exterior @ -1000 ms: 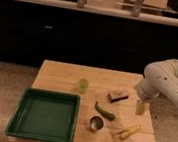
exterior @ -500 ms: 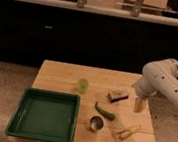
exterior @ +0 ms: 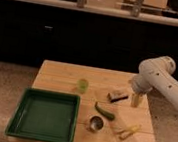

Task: Wipe tray with eraser

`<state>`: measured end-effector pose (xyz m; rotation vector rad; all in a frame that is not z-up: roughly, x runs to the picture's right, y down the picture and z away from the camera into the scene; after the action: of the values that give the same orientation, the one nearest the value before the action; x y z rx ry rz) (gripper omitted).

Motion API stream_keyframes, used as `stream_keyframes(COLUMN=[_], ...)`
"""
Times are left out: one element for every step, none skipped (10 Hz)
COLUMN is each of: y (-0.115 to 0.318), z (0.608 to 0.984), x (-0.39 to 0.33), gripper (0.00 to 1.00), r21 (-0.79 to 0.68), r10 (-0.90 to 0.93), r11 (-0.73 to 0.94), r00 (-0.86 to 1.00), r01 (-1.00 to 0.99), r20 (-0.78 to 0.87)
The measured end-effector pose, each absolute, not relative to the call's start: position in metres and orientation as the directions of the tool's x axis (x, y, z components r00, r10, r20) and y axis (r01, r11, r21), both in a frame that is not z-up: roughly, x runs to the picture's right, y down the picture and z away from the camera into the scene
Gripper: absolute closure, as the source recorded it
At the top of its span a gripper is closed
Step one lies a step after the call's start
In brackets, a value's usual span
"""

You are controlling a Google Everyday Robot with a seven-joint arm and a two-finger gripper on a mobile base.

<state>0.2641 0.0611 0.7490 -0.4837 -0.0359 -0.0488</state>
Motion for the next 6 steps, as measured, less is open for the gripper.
stream_keyframes(y=[0.059,0.056,0.053,0.05,0.049,0.048], z=[0.753,0.757,0.765,0.77,0.775,0.777], x=[0.264,0.261,0.26,0.26,0.257,0.259], gripper=[0.2,0.2,0.2,0.2,0.2,0.2], r21=[-0.459,-0.454,-0.452,-0.449,-0.446,-0.442], r10=[-0.041,-0.044,-0.043,-0.057,-0.08,-0.086], r11=[0.886,0.888,0.889,0.89,0.888,0.889], r00=[0.998,0.997,0.997,0.996,0.993,0.992], r01=[0.06,0.066,0.069,0.084,0.11,0.117], r20=[0.051,0.06,0.066,0.072,0.085,0.089])
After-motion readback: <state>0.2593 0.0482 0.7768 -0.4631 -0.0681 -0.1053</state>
